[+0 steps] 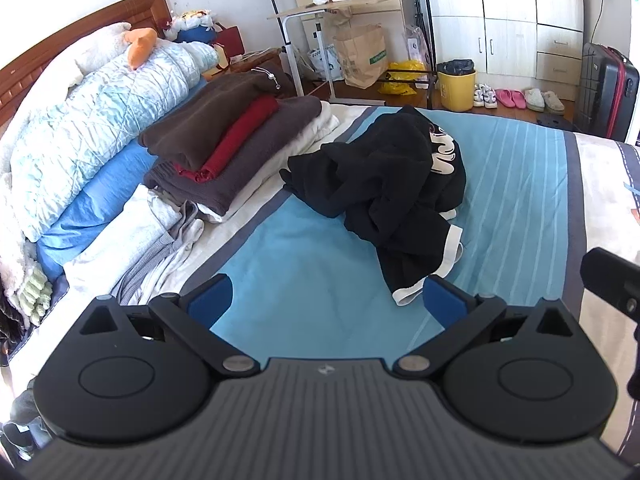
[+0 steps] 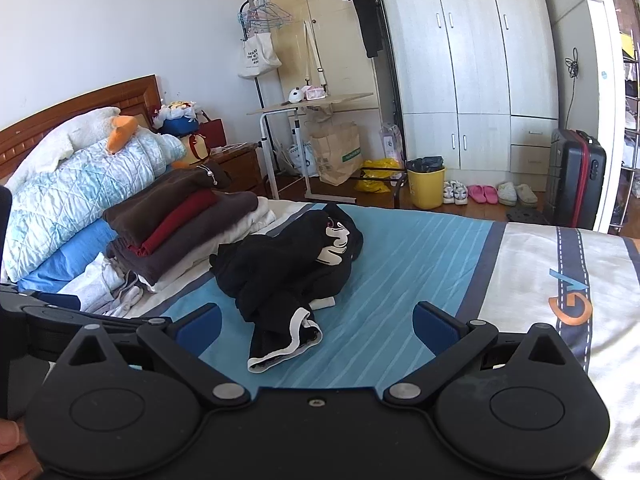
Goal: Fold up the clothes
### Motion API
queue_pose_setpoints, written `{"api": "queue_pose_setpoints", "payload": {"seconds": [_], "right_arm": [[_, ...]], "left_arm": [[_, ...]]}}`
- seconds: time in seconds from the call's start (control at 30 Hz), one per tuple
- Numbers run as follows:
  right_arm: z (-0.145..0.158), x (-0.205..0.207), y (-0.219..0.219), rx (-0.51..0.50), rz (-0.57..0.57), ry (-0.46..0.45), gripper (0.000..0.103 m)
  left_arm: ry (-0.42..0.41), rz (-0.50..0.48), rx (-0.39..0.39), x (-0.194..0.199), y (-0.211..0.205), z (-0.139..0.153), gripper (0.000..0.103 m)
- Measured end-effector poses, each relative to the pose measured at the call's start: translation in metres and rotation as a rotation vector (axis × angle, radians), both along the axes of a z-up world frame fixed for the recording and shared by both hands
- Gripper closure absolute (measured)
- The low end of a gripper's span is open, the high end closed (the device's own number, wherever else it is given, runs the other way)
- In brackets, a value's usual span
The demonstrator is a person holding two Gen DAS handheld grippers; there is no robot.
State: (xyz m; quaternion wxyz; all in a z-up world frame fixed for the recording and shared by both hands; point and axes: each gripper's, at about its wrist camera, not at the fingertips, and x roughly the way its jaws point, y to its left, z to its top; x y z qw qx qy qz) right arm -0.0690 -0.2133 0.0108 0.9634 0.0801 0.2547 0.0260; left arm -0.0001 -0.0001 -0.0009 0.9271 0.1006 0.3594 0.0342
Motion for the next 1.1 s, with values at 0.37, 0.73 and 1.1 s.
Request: {"api": "queue_pose_setpoints", "payload": {"seconds": [0.37, 0.73, 1.1], "right_arm": [[-0.0013, 0.0028, -0.0018, 0.024, -0.009, -0.006, 0.000], [-0.0030, 0.0021, -0.0013, 0.022, -0.012, 0.005, 0.000], [-0.0071, 0.0038, -0.0059, 0.045, -0.037, 0.029, 0.000]], "left_arm": [[0.018, -0.003, -0.008, 0.0015, 0.0012, -0.0051, 0.000], [0.004, -0.015, -0.008, -0.0014, -0.0010, -0.0027, 0.000], [-0.006, -0.019, 0.016, -0.0057, -0.0052, -0.0003, 0.000]]}}
